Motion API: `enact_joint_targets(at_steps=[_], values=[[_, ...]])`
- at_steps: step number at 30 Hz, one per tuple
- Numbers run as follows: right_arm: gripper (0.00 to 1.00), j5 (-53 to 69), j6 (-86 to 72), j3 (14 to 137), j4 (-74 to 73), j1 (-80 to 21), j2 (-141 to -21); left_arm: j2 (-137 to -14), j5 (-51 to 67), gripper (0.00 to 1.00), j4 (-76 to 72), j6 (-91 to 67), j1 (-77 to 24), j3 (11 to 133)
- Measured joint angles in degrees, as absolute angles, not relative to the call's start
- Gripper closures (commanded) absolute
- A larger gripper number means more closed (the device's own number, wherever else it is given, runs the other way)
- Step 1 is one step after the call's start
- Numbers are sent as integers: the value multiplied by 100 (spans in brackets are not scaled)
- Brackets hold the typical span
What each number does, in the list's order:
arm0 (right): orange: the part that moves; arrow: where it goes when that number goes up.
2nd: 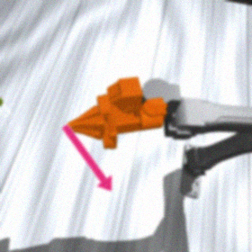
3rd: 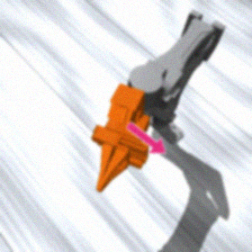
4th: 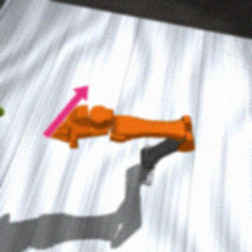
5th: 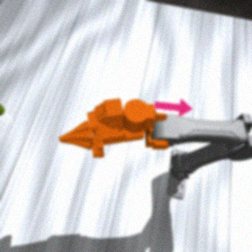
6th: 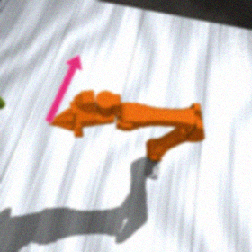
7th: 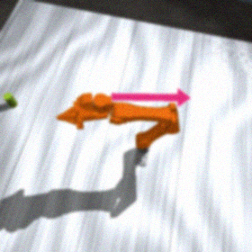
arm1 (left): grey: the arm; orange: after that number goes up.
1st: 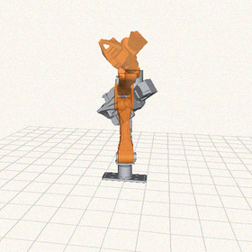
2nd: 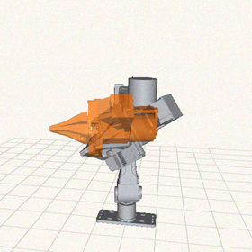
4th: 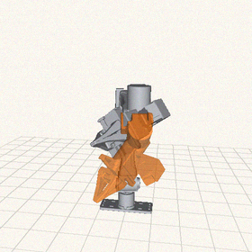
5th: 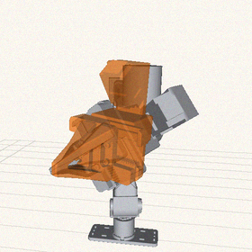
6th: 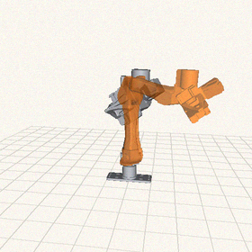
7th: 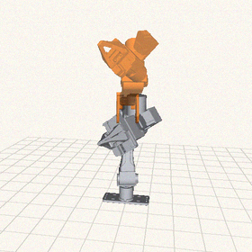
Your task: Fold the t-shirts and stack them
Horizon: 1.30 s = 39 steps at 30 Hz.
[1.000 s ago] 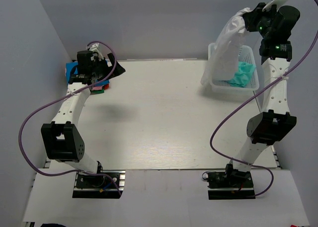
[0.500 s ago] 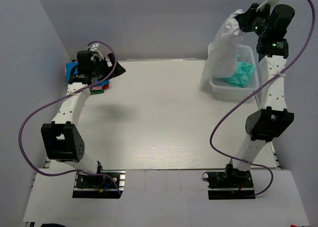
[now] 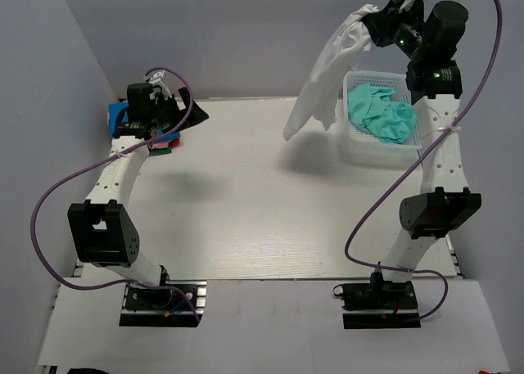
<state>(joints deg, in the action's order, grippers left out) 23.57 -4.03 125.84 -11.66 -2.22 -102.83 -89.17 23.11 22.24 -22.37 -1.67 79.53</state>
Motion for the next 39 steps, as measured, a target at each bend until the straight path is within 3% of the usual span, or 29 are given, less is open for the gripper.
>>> enact_joint_targets(at_steps=[25, 28, 29, 31, 32, 39], values=[[100, -543, 370, 12245, -1188, 454, -10414, -9087, 2338, 0, 2239, -2259, -167, 7950], [89, -539, 360, 11533, -1258, 464, -10385, -9164, 2335, 0, 2252, -2259, -167, 7950], [67, -513, 351, 11207, -1297, 464, -10385, -9185, 2331, 0, 2265, -2261, -167, 7950], [47, -445, 309, 10689, -1455, 464, -10442, -9207, 2318, 0, 2274, -2263, -167, 7950], [13, -390, 290, 10503, -1608, 464, -10530, -9223, 2314, 0, 2279, -2263, -167, 7950], [10, -305, 180, 10984, -2272, 460, -11587, -9393, 2307, 0, 2368, -2279, -167, 7955]])
